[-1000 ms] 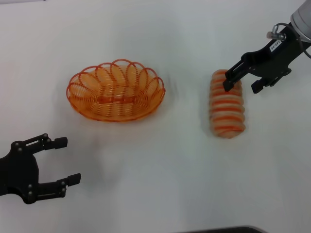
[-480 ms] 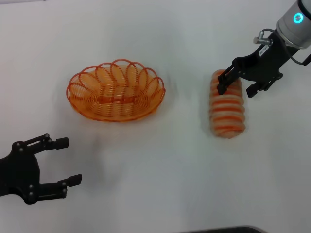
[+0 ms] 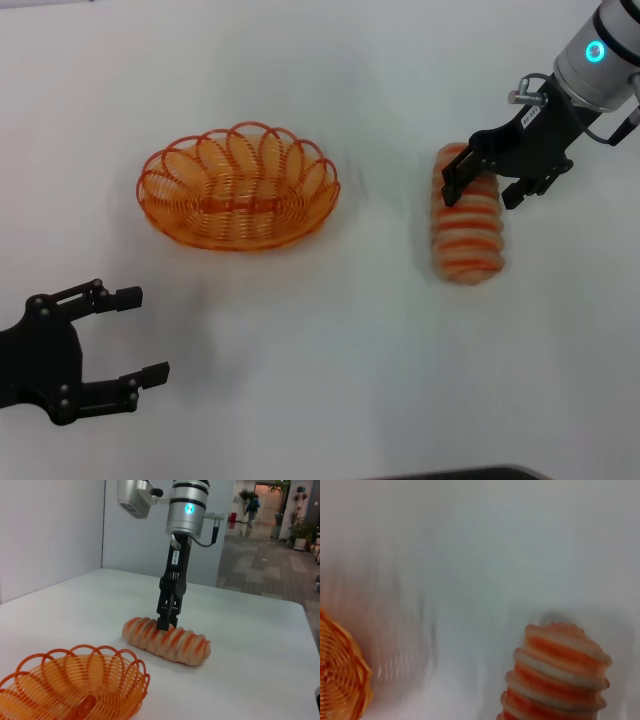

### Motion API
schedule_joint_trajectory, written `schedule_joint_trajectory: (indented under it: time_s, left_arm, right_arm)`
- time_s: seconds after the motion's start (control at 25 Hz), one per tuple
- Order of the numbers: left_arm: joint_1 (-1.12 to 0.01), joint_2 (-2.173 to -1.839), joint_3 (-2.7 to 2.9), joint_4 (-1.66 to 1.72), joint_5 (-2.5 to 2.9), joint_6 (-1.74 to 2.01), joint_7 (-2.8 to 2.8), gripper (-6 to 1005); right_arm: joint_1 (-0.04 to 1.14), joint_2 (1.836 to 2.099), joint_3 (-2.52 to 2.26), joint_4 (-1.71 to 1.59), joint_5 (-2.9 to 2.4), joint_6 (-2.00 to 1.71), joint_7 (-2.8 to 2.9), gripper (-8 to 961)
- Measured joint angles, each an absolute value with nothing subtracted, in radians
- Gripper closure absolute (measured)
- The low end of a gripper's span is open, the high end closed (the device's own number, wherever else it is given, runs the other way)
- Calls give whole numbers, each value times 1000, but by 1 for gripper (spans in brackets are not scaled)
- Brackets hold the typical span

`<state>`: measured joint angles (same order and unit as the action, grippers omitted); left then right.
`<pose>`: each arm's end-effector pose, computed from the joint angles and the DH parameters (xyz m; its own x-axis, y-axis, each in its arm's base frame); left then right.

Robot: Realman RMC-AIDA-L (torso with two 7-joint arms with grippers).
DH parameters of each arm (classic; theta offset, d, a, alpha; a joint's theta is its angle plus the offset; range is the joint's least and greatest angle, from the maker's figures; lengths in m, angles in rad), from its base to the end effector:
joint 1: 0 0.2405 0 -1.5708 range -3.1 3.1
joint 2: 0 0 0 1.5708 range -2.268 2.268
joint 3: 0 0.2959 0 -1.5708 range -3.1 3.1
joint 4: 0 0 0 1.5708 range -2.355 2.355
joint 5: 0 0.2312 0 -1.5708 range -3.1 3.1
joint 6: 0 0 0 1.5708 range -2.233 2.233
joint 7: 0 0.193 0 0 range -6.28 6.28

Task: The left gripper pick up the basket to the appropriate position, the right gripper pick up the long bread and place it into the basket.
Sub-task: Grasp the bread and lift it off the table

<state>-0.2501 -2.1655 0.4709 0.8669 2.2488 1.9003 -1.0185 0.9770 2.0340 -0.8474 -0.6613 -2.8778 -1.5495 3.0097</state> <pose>-0.3491 0.2455 -0.0486 0.8718 0.2029 0.4460 0.3051 -0.9370 -0.1703 0.2624 0.4449 -0.0610 0.0118 -0.9995 0.0299 -0.8907 -0.0241 -0.4540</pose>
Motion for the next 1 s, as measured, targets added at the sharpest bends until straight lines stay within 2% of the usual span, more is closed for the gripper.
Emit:
schedule_joint_trajectory:
  time_s: [0.72,0.88,0.96,1.0]
  left_arm:
    - [-256,-2166,471,864,2244,1917,-1021,156]
    - [-256,-2166,471,858,2244,1912,-1020,156]
    - [-255,-2166,469,854,2243,1910,-1020,156]
    - [-255,-2166,468,852,2243,1909,-1020,156]
  right_arm:
    - [984,2055,-880,-623,-2878,-1496,3005,133]
    - [974,2067,-882,-647,-2878,-1495,2986,139]
    - [966,2074,-883,-675,-2877,-1495,2971,320]
    - [959,2077,-883,-694,-2874,-1496,2961,329]
